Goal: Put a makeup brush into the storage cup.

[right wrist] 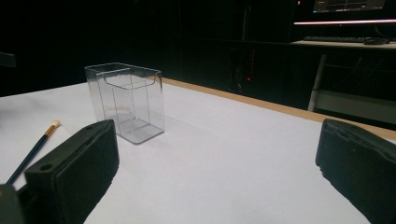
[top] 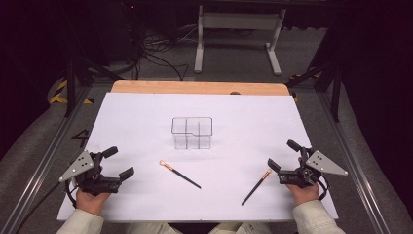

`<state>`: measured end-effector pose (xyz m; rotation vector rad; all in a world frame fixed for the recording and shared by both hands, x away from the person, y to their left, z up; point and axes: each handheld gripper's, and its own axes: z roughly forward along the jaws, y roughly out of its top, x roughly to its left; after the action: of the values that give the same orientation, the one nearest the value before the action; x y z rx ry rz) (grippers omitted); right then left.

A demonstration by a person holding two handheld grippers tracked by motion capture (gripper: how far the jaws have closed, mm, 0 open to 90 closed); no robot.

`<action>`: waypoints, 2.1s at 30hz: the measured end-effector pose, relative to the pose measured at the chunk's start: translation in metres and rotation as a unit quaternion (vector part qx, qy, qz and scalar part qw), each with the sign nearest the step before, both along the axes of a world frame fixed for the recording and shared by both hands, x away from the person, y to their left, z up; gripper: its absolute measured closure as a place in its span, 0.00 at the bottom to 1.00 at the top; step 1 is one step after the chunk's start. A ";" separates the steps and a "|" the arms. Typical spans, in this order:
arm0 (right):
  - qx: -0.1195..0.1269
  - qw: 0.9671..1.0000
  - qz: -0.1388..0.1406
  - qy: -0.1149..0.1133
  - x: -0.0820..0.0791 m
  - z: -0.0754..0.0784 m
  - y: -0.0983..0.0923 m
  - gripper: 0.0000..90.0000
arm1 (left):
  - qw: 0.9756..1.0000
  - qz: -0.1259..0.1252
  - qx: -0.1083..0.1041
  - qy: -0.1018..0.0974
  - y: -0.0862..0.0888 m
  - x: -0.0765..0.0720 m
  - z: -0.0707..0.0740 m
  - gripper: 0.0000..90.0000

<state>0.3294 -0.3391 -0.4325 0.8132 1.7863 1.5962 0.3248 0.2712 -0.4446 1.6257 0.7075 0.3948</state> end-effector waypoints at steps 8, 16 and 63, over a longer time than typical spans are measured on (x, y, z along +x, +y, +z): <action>0.002 1.000 0.001 0.001 0.000 0.000 0.000 0.00 | 1.000 0.000 -0.003 0.000 0.001 -0.001 0.000 0.00; 0.000 1.000 0.001 0.002 0.000 0.000 0.000 0.00 | 1.000 0.002 -0.001 -0.001 0.001 -0.001 0.001 0.00; -0.007 0.999 0.030 -0.015 -0.018 0.043 0.020 0.00 | 1.000 0.003 0.000 0.001 0.001 -0.003 0.005 0.00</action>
<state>0.3112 -0.3186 -0.3896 0.7322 1.8144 1.6229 0.3218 0.2724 -0.4394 1.6253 0.7149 0.3972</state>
